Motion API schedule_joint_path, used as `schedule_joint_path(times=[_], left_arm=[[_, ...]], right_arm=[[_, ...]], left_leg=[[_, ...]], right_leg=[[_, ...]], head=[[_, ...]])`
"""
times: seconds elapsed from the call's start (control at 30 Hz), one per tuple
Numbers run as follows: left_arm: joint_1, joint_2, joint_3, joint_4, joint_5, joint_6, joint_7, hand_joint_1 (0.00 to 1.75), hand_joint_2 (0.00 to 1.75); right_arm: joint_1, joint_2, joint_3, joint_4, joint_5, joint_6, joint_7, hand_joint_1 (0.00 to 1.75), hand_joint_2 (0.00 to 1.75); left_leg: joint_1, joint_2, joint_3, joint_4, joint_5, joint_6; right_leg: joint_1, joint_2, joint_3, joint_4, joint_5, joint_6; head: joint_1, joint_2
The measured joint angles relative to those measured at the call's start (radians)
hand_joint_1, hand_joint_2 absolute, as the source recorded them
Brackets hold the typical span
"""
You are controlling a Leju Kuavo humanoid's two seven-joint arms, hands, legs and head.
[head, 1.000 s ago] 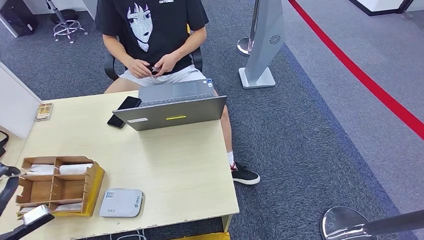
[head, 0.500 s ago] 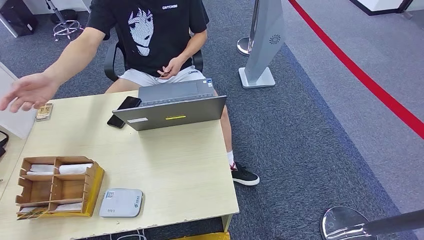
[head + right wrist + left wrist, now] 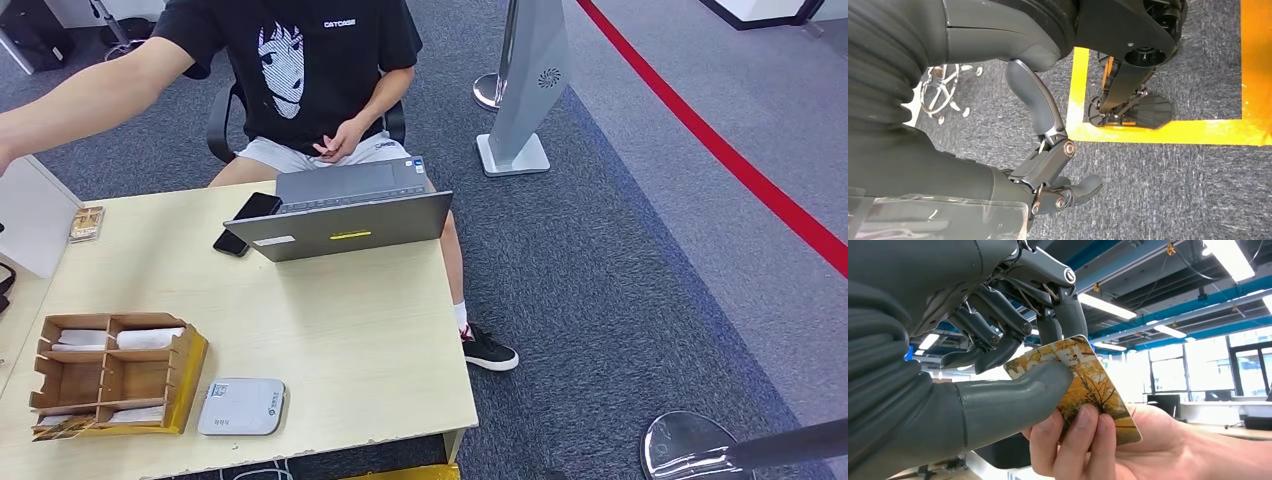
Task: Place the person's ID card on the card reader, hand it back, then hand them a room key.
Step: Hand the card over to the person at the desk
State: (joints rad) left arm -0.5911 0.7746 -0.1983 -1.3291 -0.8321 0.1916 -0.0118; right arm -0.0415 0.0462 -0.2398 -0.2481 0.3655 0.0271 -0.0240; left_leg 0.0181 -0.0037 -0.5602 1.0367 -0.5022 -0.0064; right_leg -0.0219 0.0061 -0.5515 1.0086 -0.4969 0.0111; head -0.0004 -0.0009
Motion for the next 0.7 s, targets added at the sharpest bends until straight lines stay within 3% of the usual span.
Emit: schedule_joint_path(times=[0.07, 0.1, 0.2, 0.23, 0.53, 0.7], left_arm=[[-0.002, -0.006, -0.010, 0.004, -0.005, 0.022, 0.000, 1.75, 1.75], [-0.002, -0.008, -0.014, 0.005, -0.007, 0.033, 0.000, 1.54, 1.75], [-0.004, -0.014, -0.023, 0.006, -0.011, 0.049, -0.002, 0.23, 1.75], [-0.005, -0.015, -0.026, 0.006, -0.012, 0.051, -0.002, 0.00, 1.75], [-0.011, -0.027, -0.047, 0.006, -0.032, 0.088, -0.007, 0.00, 1.75], [0.033, -0.042, -0.041, -0.035, -0.066, 0.280, -0.029, 0.00, 1.75]], right_arm=[[0.000, 0.000, 0.003, -0.001, 0.000, 0.000, 0.001, 0.00, 1.75], [0.000, 0.000, 0.004, -0.001, 0.000, 0.000, 0.001, 0.00, 1.75], [0.000, 0.000, 0.005, -0.001, 0.000, 0.001, 0.001, 0.00, 1.75], [0.000, 0.000, 0.006, -0.001, 0.000, 0.001, 0.001, 0.00, 1.75], [0.001, 0.000, 0.007, -0.001, -0.003, 0.000, 0.002, 0.00, 1.75], [0.005, 0.001, 0.007, -0.001, -0.011, -0.007, 0.001, 0.00, 1.75]], left_leg=[[0.000, 0.001, 0.000, 0.000, 0.000, 0.000], [0.000, 0.001, 0.000, 0.000, 0.000, 0.000], [0.000, 0.002, 0.000, 0.000, 0.000, 0.000], [0.000, 0.002, 0.000, 0.000, 0.000, 0.000], [0.000, 0.002, 0.000, 0.000, 0.000, 0.000], [0.000, 0.002, 0.000, 0.000, 0.000, 0.000]], right_leg=[[0.000, 0.001, 0.000, 0.000, 0.000, 0.000], [0.000, 0.001, 0.000, 0.000, 0.000, 0.000], [0.000, 0.002, -0.001, 0.000, 0.000, 0.000], [0.000, 0.002, -0.001, 0.000, 0.000, 0.000], [0.000, 0.002, -0.001, 0.000, 0.000, 0.000], [0.000, 0.002, -0.001, 0.000, 0.000, 0.000]], head=[[0.000, 0.000], [0.000, 0.000], [0.000, 0.000], [0.000, 0.000], [0.000, 0.000], [0.000, 0.000]])
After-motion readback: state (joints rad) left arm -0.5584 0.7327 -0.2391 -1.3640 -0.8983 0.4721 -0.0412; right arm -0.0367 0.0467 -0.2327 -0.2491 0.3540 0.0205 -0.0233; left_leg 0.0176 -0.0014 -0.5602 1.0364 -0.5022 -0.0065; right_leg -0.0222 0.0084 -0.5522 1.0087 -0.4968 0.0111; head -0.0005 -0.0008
